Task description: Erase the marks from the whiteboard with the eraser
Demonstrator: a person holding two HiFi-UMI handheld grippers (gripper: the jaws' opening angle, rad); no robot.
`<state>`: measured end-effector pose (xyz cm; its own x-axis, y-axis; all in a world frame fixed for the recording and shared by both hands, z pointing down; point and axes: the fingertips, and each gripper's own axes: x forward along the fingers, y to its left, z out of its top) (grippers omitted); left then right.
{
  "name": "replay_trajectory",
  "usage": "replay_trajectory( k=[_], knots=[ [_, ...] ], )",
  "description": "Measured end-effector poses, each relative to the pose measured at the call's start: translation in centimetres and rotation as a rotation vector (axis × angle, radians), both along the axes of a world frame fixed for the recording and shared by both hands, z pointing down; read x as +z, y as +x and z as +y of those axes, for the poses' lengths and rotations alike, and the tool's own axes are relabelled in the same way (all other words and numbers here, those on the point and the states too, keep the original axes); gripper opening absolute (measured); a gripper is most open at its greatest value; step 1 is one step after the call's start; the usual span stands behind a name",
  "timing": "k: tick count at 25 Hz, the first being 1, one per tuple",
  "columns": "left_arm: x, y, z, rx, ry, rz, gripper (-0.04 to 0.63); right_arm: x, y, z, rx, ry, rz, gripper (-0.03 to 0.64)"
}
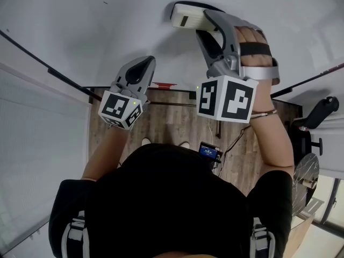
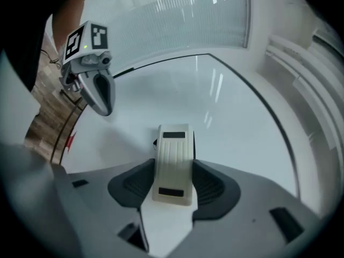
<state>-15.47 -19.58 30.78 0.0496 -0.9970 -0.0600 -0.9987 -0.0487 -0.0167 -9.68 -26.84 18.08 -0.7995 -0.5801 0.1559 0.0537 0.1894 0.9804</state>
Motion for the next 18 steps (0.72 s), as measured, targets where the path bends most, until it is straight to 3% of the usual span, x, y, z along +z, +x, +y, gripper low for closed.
replay_trajectory(
  k=[4,7,10,18],
  knots=[
    [0.1,0.0,0.0,-0.003,0.0,0.006,0.006,-7.3,0.4,-1.3,0.027,0.096,-0.152,0.221],
    [0.1,0.1,0.0,-0.002,0.0,0.006,0.006,-8.2,0.0,-1.9,0.061,0.108,-0.161,0.219],
    [0.1,0.0,0.1,-0.005,-0.001,0.006,0.006,-5.9,-0.2,-1.8,0.068,0.08,-0.112,0.218],
    [0.0,-0.4,0.3,-0.016,0.0,0.009,0.006,7.2,-1.2,-1.7,0.059,-0.092,0.159,0.219]
  ],
)
